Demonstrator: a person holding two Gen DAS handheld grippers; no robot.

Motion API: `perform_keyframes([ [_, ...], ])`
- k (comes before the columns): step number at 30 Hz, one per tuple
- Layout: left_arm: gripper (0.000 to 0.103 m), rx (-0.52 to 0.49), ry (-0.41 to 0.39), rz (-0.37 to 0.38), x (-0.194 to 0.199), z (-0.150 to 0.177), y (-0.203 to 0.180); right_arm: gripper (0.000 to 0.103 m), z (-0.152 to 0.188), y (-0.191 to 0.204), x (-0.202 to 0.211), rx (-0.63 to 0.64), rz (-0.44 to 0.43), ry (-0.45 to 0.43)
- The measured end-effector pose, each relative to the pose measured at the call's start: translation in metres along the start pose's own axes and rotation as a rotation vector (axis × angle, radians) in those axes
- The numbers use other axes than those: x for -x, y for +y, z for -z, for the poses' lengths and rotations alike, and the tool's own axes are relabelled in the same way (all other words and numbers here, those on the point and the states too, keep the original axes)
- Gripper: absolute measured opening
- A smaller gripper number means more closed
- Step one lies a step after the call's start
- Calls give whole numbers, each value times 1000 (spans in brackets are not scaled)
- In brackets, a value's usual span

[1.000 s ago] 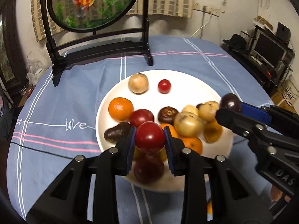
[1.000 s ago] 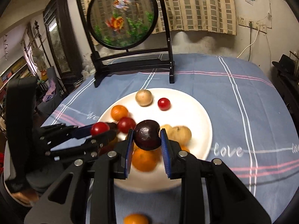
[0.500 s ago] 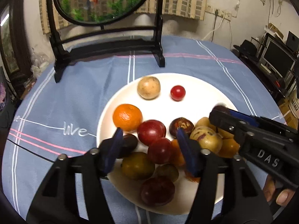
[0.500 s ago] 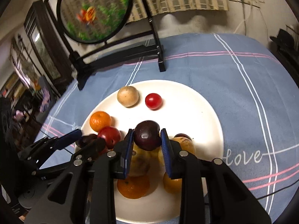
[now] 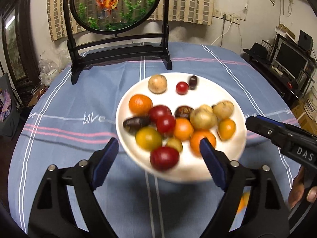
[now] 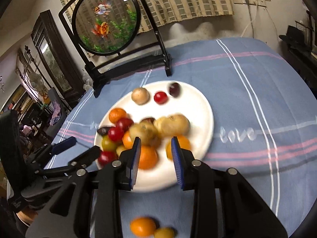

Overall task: Organize fruits
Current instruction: 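Withdraw both tools from the plate toward the last two fruits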

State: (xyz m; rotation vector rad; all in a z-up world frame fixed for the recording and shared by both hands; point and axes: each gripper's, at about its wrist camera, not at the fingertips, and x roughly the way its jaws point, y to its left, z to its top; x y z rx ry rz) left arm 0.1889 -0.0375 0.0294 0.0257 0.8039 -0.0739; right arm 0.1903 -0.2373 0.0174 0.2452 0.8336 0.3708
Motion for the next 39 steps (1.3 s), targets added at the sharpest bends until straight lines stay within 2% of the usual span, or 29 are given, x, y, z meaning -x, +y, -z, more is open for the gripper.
perform_keyframes([
  [7, 90, -50, 9, 6, 29, 45, -14, 32, 50, -8, 27, 38, 55, 47],
  [13, 91, -24, 62, 25, 37, 87, -13, 32, 94, 7, 35, 197, 130, 91],
  [16, 91, -33, 73, 8, 38, 98, -11, 32, 108, 11, 34, 239, 141, 124],
  [27, 91, -34, 100, 20, 35, 112, -8, 32, 118, 23, 9, 290, 151, 190],
  [33, 91, -38, 116, 27, 29, 113, -8, 32, 107, 27, -8, 304, 172, 186],
  [39, 91, -38, 124, 31, 24, 111, -7, 28, 105, 29, -6, 312, 165, 166],
])
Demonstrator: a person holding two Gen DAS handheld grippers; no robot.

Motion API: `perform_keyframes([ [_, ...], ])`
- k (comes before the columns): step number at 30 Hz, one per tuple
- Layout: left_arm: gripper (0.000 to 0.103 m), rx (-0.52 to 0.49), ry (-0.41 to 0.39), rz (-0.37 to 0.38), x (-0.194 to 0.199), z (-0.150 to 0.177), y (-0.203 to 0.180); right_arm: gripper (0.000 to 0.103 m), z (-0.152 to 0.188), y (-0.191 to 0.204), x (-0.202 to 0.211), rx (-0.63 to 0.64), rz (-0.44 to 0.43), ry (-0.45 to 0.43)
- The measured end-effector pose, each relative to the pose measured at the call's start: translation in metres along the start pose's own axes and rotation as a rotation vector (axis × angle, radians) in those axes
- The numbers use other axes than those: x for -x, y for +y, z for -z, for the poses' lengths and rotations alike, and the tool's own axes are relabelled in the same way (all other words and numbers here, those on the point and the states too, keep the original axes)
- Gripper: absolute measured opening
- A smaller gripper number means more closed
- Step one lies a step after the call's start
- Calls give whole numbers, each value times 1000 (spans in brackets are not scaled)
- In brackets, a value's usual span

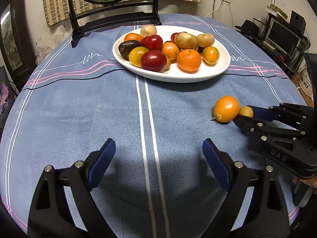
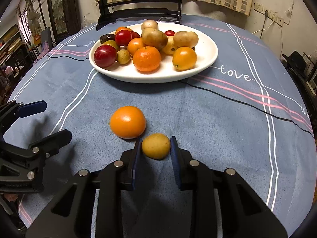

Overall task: Organize fruits
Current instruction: 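Grasp a small tan fruit with the right tool while the left tool grasps an orange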

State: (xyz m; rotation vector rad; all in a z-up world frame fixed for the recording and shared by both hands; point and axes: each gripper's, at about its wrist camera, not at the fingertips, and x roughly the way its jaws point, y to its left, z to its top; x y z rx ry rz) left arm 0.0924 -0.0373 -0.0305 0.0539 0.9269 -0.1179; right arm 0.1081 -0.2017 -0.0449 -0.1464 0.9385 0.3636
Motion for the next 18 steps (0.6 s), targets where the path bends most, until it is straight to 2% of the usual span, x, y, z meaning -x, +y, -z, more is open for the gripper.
perform_keyframes([
  [10, 91, -116, 8, 30, -15, -16, -41, 28, 29, -45, 32, -171, -37, -60],
  [17, 90, -183, 21, 34, -29, -21, -73, 28, 46, -61, 47, -205, -40, -91],
  [18, 87, -188, 20, 33, -30, -22, -77, 28, 47, -61, 48, -208, -46, -95],
])
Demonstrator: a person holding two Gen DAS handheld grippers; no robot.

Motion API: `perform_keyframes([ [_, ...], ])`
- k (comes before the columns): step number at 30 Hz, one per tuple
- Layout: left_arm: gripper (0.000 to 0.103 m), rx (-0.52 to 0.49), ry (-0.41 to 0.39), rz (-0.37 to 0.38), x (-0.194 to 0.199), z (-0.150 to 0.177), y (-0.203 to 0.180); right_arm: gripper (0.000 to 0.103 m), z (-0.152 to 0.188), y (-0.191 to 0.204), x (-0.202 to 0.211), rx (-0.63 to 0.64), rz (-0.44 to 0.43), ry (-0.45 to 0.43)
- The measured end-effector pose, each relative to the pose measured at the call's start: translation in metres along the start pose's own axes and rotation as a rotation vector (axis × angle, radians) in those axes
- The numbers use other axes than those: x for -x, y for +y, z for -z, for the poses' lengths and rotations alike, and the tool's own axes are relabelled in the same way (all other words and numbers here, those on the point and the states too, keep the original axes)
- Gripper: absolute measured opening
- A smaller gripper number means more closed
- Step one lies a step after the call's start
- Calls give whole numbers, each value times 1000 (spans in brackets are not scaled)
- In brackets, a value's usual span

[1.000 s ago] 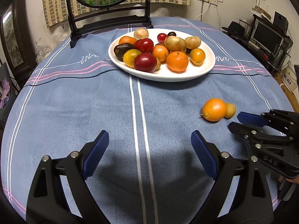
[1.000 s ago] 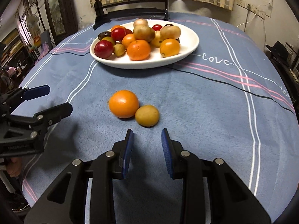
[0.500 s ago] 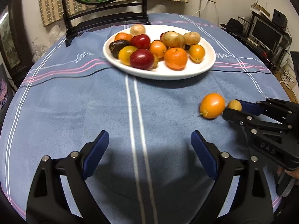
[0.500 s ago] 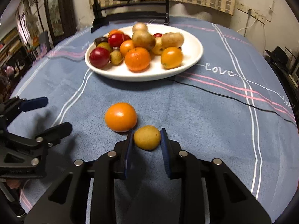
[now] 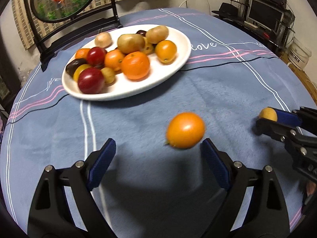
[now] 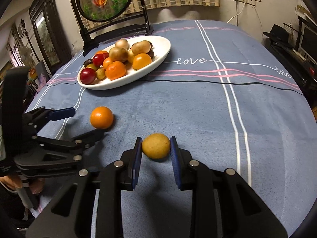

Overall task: Organize fruits
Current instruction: 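Grasp a small tan fruit with the right tool while the left tool grasps an orange, then carry both fruits onto the white plate and open both tools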

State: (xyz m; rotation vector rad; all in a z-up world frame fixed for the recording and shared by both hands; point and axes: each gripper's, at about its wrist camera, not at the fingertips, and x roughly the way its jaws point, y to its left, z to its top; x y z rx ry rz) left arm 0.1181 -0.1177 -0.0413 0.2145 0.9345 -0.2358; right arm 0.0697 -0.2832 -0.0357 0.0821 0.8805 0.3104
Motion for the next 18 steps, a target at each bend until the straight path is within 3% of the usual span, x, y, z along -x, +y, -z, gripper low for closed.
perform_keyframes([
  [5, 82, -34, 9, 12, -11, -9, -12, 28, 2, 0, 3, -2, -24, -7],
  [7, 67, -42, 3, 36, -11, -9, -15, 28, 3, 1, 4, -4, -30, -9],
  [8, 50, -49, 1, 80, -10, -9, -17, 28, 4, 1, 4, -4, -30, -9],
  [9, 43, -51, 2, 102, -9, -8, -18, 28, 4, 1, 4, -5, -29, -8],
  [18, 39, -53, -4, 104, 2, -2, -11, 28, 3, 13, 7, 15, -29, -8],
])
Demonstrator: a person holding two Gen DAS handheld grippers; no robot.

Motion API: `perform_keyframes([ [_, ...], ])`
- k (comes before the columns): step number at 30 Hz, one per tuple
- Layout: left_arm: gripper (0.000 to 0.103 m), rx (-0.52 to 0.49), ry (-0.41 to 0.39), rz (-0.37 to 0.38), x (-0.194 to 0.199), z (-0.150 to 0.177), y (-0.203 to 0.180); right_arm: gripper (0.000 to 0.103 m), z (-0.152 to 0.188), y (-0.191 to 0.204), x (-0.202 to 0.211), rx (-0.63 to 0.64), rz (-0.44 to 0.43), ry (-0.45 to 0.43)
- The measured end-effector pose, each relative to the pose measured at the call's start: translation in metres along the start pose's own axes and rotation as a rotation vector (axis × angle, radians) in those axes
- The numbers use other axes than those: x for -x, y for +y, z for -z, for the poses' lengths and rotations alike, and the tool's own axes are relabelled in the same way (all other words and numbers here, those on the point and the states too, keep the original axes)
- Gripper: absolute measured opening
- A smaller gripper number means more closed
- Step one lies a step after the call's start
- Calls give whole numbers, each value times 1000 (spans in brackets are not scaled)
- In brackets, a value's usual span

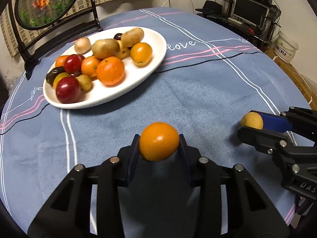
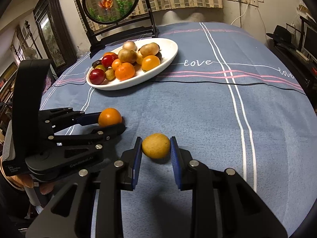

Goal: Organize fruits

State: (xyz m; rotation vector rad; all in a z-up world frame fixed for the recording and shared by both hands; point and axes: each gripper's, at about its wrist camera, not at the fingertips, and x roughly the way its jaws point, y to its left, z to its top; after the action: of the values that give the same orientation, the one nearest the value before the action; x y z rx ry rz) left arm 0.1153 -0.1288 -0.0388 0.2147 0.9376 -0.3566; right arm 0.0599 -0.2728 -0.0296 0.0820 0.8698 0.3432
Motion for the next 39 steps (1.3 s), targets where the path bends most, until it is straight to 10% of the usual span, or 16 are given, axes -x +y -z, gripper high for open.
perform_keyframes([
  [14, 39, 60, -122, -52, 58, -35, 52, 28, -63, 46, 3, 120, -38, -83],
  [32, 39, 221, -86, -134, -14, -112, 135, 29, -193, 47, -119, -12, -48, -65],
  [39, 64, 269, -96, -163, -17, -117, 139, 32, -194, 35, -125, -65, -62, -29],
])
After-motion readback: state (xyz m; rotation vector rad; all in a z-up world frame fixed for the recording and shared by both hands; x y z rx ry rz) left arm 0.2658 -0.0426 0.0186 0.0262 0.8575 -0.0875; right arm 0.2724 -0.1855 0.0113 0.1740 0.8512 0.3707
